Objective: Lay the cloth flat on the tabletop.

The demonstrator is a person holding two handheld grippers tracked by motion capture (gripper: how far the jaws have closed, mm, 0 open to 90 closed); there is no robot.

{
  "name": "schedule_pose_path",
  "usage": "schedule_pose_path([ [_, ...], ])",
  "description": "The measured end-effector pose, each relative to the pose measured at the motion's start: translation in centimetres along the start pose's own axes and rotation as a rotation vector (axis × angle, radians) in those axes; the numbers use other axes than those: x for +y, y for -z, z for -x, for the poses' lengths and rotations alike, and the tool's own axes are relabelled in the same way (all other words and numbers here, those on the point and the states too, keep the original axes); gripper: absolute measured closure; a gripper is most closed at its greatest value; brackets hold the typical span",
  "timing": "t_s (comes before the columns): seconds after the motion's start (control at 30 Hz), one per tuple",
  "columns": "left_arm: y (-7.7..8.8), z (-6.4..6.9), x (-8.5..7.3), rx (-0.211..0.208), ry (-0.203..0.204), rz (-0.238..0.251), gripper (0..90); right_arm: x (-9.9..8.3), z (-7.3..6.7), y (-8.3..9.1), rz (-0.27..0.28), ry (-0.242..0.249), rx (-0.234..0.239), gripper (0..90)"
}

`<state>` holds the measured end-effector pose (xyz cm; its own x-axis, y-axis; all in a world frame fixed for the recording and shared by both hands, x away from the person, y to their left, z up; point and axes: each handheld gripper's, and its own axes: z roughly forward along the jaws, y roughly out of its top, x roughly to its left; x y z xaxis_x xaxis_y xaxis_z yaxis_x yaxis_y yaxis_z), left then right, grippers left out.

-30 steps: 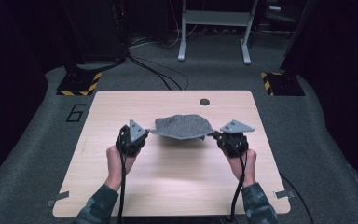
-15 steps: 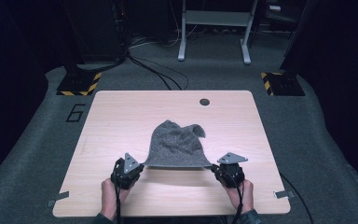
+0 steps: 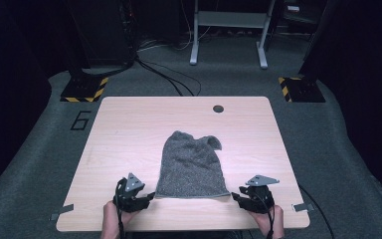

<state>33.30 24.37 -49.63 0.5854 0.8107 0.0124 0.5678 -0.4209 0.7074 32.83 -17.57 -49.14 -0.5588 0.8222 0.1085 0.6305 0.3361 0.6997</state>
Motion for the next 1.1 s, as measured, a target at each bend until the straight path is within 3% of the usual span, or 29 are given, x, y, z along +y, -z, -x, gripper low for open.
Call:
schedule_pose_path([
  [0.13, -0.2, -1.0, 2.1, 0.016, 0.014, 0.040, 36.0, 1.6, 0.7, 0.0, 0.033, -0.001, -0.021, 53.8],
  [0.2, -0.7, -1.1, 3.2, 0.020, 0.002, 0.046, 33.2, 2.6, 0.9, -0.5, 0.037, 0.009, -0.024, 54.1],
  [0.27, -1.7, -1.0, 4.5, 0.018, 0.005, 0.055, 30.8, 3.9, 0.7, -1.5, 0.032, 0.025, -0.021, 54.5],
  [0.43, -4.6, -0.5, 6.4, -0.002, -0.033, 0.031, 23.9, 6.3, -0.1, -4.4, 0.005, 0.095, -0.024, 57.3],
  [0.57, -6.4, 0.0, 6.5, -0.003, -0.050, -0.013, 23.3, 7.3, -0.7, -7.0, -0.032, 0.112, -0.027, 60.0],
  [0.7, -7.4, 0.4, 6.0, 0.000, -0.061, -0.054, 23.2, 7.2, -1.1, -8.4, -0.066, 0.127, -0.023, 62.9],
  [0.8, -7.7, 0.6, 5.4, 0.008, -0.069, -0.080, 23.4, 6.8, -1.4, -8.7, -0.082, 0.140, -0.014, 64.3],
  [0.93, -7.3, 0.6, 4.7, 0.012, -0.062, -0.077, 23.5, 6.2, -1.8, -8.7, -0.099, 0.153, 0.000, 64.3],
  [1.03, -6.9, 0.7, 4.3, 0.003, -0.056, -0.077, 23.4, 6.2, -1.8, -8.3, -0.088, 0.139, 0.030, 60.9],
  [1.1, -6.6, 0.7, 3.9, 0.007, -0.054, -0.073, 23.4, 6.6, -1.3, -7.5, -0.062, 0.114, 0.016, 60.9],
])
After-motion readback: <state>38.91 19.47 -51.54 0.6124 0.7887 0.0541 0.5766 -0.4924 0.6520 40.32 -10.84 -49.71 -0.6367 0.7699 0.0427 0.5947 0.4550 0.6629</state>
